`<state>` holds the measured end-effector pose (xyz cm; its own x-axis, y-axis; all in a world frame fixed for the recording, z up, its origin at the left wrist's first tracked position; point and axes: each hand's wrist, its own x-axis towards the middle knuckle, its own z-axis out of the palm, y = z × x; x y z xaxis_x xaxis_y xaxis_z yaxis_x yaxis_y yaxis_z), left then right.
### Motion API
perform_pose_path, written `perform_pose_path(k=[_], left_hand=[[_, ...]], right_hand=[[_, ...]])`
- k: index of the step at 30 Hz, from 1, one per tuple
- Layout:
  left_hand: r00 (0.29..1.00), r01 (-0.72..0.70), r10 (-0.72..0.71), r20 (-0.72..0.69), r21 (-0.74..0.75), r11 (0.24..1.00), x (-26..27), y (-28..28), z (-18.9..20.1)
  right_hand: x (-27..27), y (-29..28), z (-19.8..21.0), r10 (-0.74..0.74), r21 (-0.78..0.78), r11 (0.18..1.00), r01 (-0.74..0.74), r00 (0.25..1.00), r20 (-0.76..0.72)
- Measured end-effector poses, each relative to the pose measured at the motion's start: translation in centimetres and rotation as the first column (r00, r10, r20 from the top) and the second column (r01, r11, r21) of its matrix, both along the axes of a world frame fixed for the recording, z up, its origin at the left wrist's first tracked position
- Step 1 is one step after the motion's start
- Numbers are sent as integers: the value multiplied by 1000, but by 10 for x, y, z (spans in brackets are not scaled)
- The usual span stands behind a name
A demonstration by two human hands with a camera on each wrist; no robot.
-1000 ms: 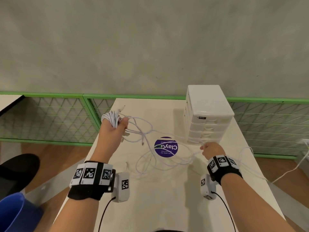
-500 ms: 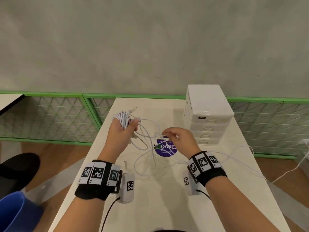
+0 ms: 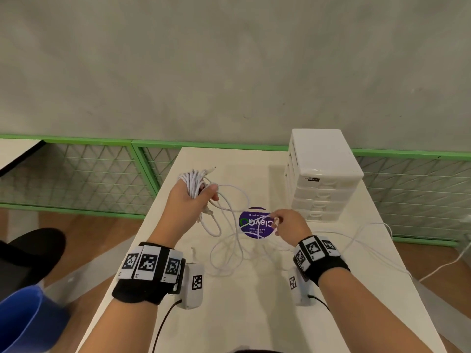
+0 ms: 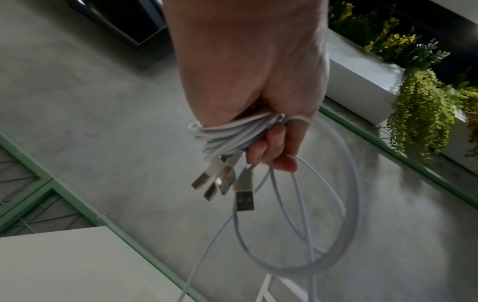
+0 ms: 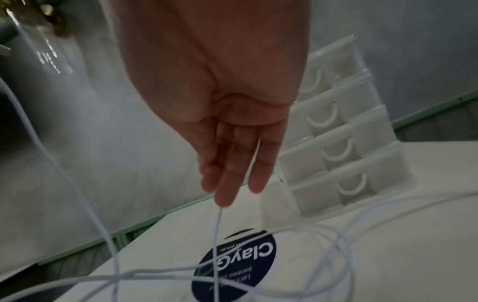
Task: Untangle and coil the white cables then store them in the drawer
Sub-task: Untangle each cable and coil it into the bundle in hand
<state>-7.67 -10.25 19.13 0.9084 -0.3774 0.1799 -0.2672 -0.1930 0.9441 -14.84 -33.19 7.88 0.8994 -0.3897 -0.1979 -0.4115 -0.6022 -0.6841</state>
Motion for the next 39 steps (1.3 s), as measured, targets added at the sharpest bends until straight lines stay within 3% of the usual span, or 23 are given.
perform_pose_path(k=[3,6,9,12,15,18,20,25,28,32,35,39], left_hand=[[999,42,-41,-8,124,991,-3,-2,-4],[997,71,-70,-13,208,975,-4,-6,-4],[996,82,-88,14,253,964,-1,-6,-2],[997,53,-68,40,282,958,4,-6,1],[996,63,-78,37,310,949,11,-1,5],[997,34,-56,53,349,936,18,6,6],[998,0,-26,64,366,931,21,9,4],[993,-89,56,99,368,926,29,11,-2],[995,-65,29,97,383,922,25,7,3],[999,-10,-7,51,325,946,17,-4,8],[999,44,-50,19,231,972,9,-9,17],[996,60,-76,55,249,967,7,-5,26]], right_hand=[[1,8,14,84,15,996,-83,996,-33],[6,23,43,42,216,973,-79,985,169],[4,42,69,80,465,856,-226,947,313],[5,54,74,151,452,836,-311,923,354],[6,44,66,9,411,888,-207,900,435],[-2,17,60,-237,534,844,-48,860,451],[-8,4,55,-307,560,828,6,841,445],[-11,-10,40,-236,344,933,104,899,370],[-9,-4,50,-274,277,946,167,869,413],[-5,30,75,-59,147,989,-29,824,563],[4,57,79,152,94,970,-223,865,478],[15,69,78,211,61,966,-250,906,367]])
